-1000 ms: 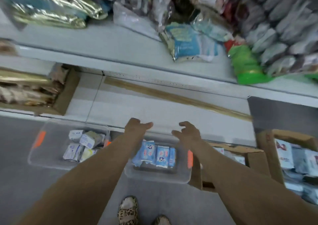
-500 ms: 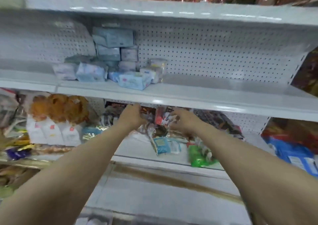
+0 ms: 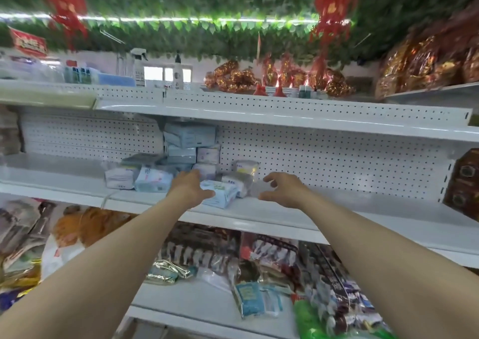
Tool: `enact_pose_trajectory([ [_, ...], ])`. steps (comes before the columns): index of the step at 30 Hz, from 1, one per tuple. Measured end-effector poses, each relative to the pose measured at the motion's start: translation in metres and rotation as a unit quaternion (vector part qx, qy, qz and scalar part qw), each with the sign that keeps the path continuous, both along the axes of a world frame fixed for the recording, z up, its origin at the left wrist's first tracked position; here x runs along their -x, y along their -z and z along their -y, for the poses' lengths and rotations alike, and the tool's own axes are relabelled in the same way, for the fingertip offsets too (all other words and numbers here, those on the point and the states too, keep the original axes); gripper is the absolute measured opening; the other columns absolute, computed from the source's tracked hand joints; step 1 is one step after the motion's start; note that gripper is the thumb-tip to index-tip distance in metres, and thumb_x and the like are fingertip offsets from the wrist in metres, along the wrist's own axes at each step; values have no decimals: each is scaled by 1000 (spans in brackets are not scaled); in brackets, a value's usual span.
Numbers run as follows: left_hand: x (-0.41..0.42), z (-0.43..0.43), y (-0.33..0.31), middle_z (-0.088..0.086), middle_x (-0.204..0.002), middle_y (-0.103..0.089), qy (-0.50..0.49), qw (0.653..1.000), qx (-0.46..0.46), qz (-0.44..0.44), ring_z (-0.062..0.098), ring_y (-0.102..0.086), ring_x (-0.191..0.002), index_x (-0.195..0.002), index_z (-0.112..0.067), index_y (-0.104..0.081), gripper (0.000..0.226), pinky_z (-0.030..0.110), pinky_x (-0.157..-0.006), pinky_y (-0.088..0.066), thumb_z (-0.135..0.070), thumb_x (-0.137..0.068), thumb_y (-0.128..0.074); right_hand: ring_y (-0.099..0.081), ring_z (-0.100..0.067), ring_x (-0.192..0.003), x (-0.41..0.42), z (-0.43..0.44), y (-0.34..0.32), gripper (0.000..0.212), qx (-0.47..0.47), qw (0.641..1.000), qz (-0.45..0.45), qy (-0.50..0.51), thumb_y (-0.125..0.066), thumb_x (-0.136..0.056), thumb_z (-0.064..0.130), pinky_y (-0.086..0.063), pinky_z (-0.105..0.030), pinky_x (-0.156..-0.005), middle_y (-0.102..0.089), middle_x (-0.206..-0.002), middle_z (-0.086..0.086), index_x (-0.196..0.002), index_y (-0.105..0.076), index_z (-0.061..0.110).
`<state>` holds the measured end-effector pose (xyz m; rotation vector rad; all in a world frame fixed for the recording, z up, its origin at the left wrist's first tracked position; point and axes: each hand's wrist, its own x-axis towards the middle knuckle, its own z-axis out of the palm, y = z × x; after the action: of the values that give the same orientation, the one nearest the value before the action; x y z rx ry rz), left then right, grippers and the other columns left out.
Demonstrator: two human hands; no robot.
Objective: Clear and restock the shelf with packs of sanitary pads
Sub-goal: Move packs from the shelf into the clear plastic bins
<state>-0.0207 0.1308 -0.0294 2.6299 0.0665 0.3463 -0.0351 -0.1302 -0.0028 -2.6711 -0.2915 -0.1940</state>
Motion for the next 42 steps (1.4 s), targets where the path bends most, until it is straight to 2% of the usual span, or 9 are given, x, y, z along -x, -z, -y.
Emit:
enact_pose_trajectory([
  [10, -93, -28, 8, 8, -155, -41, 41, 997, 16, -62, 27, -40, -141, -151, -7, -34, 83, 31, -107, -37, -61, -92, -56, -53, -23, -129, -91, -42, 4, 62, -24, 998, -14, 53, -69, -90, 50, -40, -27, -101, -56, -142, -7, -140, -55, 15],
  [20, -161, -45, 19, 9, -149, -49, 59, 993, 16, -98, 28, -53, -128, -146, -8, -44, 92, 34, -96, -51, -74, -83, -57, -47, -23, -133, -151, -74, 16, 61, -84, 987, -39, 134, -66, -92, 50, -36, -22, -99, -50, -146, -6, -139, -53, 14],
  [23, -180, -49, 21, 4, -123, -67, 66, 994, 51, -69, 18, -63, -103, -121, -8, -61, 69, 30, -92, -50, -68, -86, -60, -45, -27, -137, -160, -84, 12, 58, -86, 984, -47, 147, -65, -95, 42, -36, -30, -111, -48, -148, -12, -140, -51, 8],
  [26, -195, -44, 18, -7, -91, -60, 74, 990, 107, -53, 6, -50, -68, -91, -21, -53, 40, 18, -62, -42, -59, -89, -63, -49, -31, -133, -169, -91, 12, 59, -97, 980, -70, 160, -63, -96, 43, -38, -38, -112, -51, -145, -16, -139, -50, 5],
  [30, -213, -31, 10, -4, -82, -58, 93, 990, 89, -66, 10, -55, -70, -104, -15, -58, 55, 25, -67, -45, -68, -90, -53, -52, -30, -128, -180, -95, 20, 63, -116, 973, -110, 168, -61, -96, 48, -42, -40, -110, -50, -146, -14, -144, -46, 9],
  [32, -225, -22, 6, 6, -102, -69, 95, 992, 17, -77, 21, -64, -89, -113, -11, -65, 76, 30, -81, -50, -78, -87, -43, -52, -25, -119, -187, -92, 27, 70, -160, 961, -136, 178, -66, -91, 53, -48, -42, -105, -51, -143, -9, -145, -46, 13],
  [34, -239, -14, 5, 9, -115, -69, 91, 992, -13, -82, 24, -64, -99, -116, -10, -66, 82, 31, -76, -45, -81, -86, -37, -52, -22, -114, -193, -87, 32, 73, -190, 951, -161, 181, -72, -85, 56, -53, -41, -100, -55, -137, -5, -141, -49, 16],
  [38, -264, -2, 9, 5, -68, -55, 136, 988, 53, -51, 19, -54, -63, -69, -15, -52, 63, 30, -56, -32, -74, -89, -45, -57, -22, -108, -202, -81, 39, 63, -224, 939, -179, 188, -80, -76, 58, -55, -36, -94, -60, -116, -1, -117, -55, 18],
  [42, -291, 16, 10, 17, -79, -60, 161, 973, 156, -48, 28, -61, -76, -81, -5, -60, 60, 33, -72, -44, -64, -90, -57, -67, -15, -95, -212, -74, 54, 98, -268, 931, -146, 201, -93, -45, 64, -58, -29, -82, -71, -107, -2, -119, -65, 7],
])
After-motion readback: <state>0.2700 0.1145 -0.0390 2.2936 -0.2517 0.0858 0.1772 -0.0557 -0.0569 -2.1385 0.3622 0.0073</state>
